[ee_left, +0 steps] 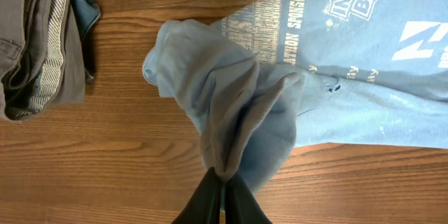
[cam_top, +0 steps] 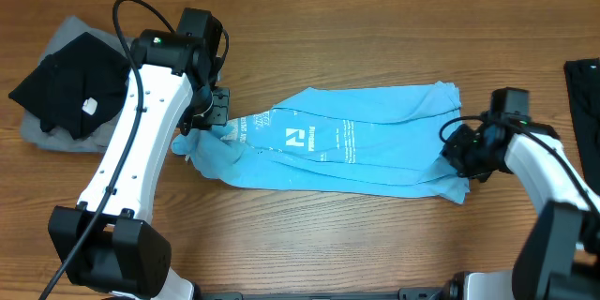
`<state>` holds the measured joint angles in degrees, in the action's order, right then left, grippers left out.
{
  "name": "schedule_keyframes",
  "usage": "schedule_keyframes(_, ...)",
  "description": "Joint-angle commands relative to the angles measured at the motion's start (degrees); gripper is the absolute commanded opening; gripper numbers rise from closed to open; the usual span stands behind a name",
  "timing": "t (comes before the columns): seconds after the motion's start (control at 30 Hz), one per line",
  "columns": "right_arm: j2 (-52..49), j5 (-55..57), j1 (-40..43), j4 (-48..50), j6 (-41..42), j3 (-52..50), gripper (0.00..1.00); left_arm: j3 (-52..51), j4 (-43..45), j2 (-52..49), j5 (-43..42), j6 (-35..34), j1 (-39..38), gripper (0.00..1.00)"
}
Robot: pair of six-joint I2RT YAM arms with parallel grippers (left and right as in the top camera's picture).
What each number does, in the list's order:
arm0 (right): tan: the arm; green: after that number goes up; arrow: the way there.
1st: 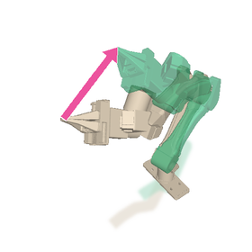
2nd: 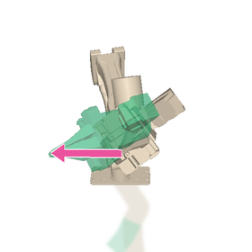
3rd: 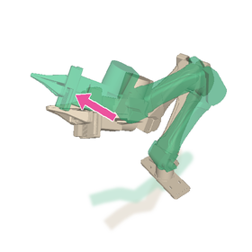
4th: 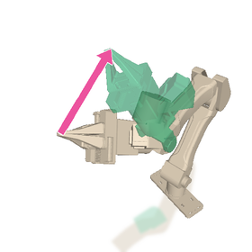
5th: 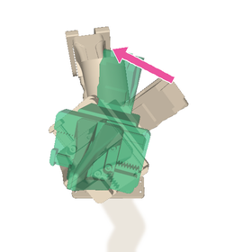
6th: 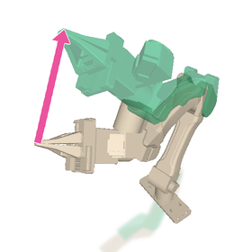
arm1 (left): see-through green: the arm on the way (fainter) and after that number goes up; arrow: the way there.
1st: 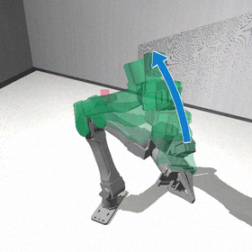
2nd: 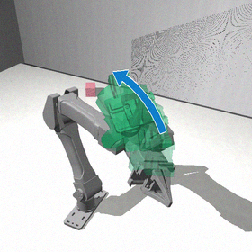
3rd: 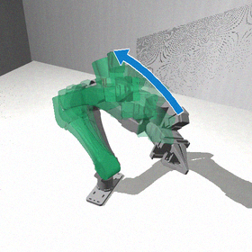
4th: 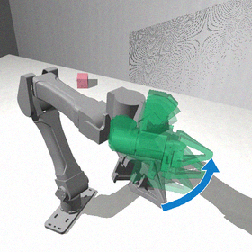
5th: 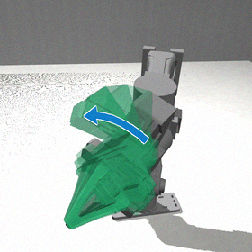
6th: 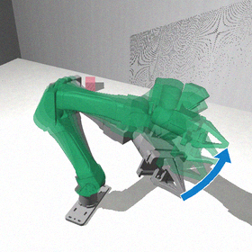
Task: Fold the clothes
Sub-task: 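Grasp the shirt's right end with the right gripper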
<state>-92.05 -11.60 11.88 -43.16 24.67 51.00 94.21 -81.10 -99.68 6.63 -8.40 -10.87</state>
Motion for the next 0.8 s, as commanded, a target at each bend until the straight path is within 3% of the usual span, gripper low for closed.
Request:
schedule_keyframes(0.0, -3.58, -0.07, -1.36, 0.2, 0.92, -0.33, 0.33, 0.02, 0.22, 0.37, -0.28, 1.11, 0.09, 0.07)
schedule_keyframes(0.17, -6.36, -0.07, -1.64, 0.76, 0.92, -0.33, 0.31, 0.02, 0.33, 0.37, -0.31, 1.14, 0.09, 0.07)
schedule_keyframes(0.37, -6.08, -0.52, -1.31, -1.05, 0.87, 0.31, 0.04, 0.02, 0.31, 0.37, -0.28, 1.16, 0.09, 0.07)
schedule_keyframes(0.77, 3.58, -0.44, -0.24, -8.26, 0.66, 6.58, 0.04, 0.15, 0.13, 0.37, -0.02, 2.19, 0.17, 0.04)
